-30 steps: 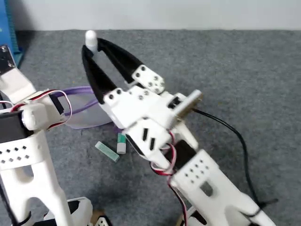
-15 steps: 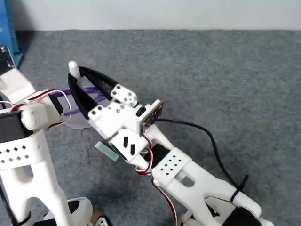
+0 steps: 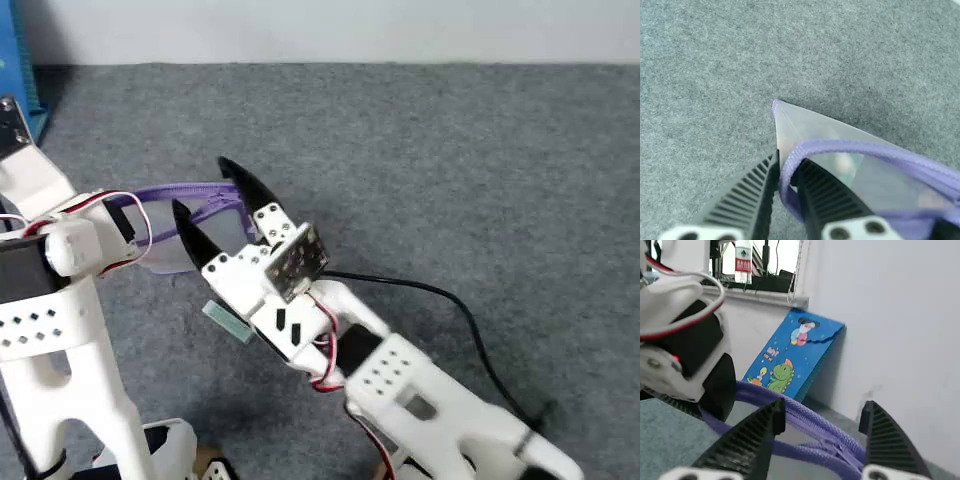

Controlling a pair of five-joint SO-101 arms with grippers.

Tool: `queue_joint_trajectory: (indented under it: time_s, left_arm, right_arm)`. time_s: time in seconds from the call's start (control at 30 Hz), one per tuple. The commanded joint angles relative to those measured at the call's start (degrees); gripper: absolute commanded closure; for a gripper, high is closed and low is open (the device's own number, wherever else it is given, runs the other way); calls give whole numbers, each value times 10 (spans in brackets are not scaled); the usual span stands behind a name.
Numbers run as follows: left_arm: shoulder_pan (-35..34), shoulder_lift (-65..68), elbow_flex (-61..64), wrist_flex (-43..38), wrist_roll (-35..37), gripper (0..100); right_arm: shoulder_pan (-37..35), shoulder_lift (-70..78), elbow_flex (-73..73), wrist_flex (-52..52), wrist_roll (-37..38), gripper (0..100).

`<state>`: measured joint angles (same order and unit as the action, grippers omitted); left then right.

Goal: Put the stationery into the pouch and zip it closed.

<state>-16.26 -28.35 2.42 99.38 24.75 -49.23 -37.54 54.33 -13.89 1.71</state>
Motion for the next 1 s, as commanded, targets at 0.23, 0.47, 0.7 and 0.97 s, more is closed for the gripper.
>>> queue_joint_trajectory:
  time_s: [0.23,0.47,0.7,0.97]
  left_arm:
    - [-61,18,-15,11,9,989]
    - [-76,18,-15,11,8,989]
    - [-76,18,-15,11,6,989]
    - [-74,18,5,11,6,989]
  right_arm:
    - [42,-161,-164,596,-157,742]
    - [51,-54,-133,643,-217,743]
    - [52,136,-131,536,-225,743]
    - [60,289,-132,373,-222,743]
